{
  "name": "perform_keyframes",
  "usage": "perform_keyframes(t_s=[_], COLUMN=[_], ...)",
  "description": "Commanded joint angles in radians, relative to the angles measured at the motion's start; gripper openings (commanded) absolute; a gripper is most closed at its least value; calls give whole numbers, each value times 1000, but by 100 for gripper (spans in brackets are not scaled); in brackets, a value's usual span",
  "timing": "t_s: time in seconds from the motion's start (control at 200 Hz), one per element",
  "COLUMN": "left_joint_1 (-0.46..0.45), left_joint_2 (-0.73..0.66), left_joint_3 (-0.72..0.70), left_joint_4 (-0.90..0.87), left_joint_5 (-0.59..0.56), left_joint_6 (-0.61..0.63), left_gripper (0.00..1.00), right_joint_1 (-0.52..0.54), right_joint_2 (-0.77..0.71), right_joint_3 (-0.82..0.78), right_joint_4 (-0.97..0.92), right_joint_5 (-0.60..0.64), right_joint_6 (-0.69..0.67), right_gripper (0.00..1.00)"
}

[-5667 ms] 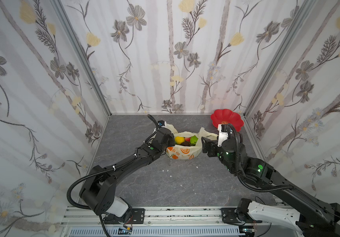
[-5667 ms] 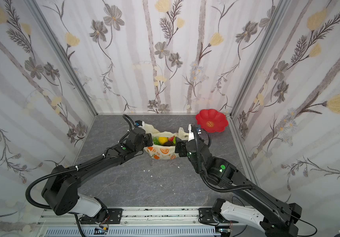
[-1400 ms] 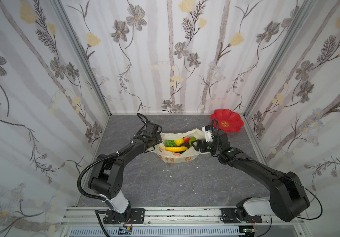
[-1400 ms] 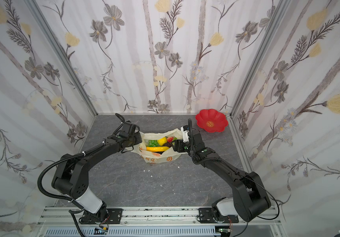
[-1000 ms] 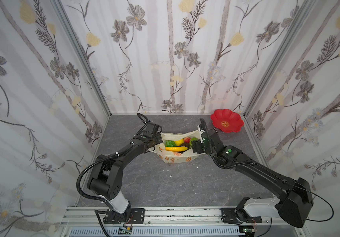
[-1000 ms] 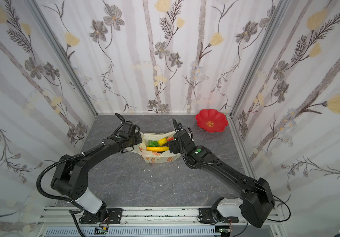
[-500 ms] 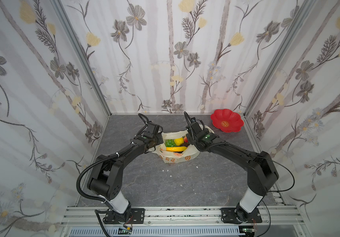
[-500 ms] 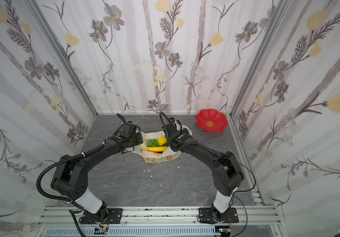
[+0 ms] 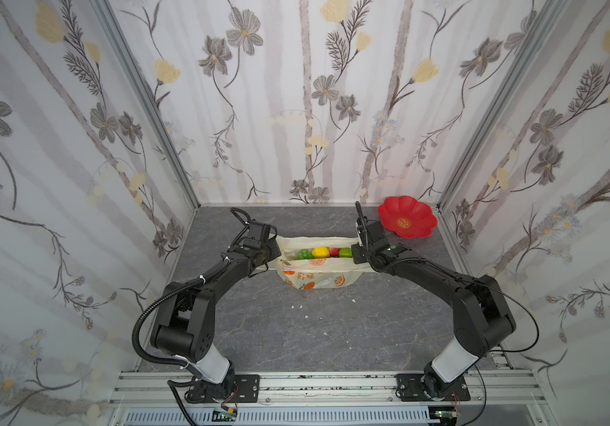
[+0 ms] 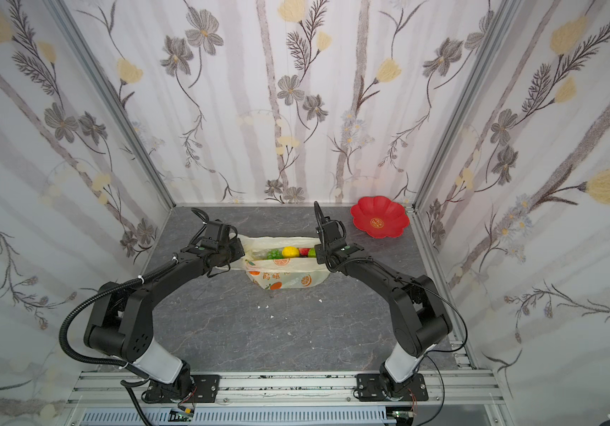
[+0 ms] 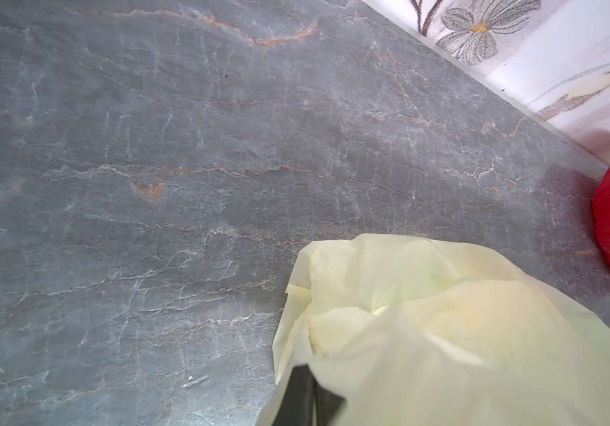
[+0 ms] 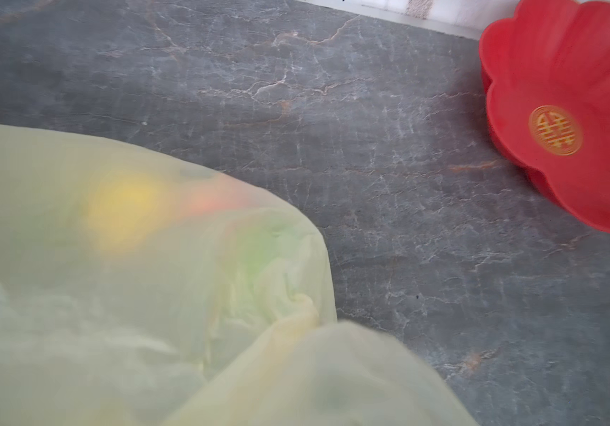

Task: Take fruits out of the plastic bag
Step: Spread open the plastic bag at the center of the table.

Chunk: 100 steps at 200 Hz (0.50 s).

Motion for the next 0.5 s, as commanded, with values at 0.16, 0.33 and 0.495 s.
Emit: perform_keyframes(t_s=[0.16, 0.33, 0.495], left_joint_1=[-20, -90, -179], left_joint_2=[45, 0, -67], left_joint_3=[25, 3, -39], left_joint_4=[37, 25, 7], left_joint_5=[44, -27, -165], left_joint_6=[-1, 33, 42], left_gripper=[7, 38, 60], right_joint_1=[-24, -18, -24], right_joint_2=[-92, -149, -153], right_joint_3=[-156, -189, -173], right_joint_4=[206, 232, 222], right_joint_5=[-385, -432, -439], right_joint_6=[79, 98, 121], right_gripper=[0, 0, 0])
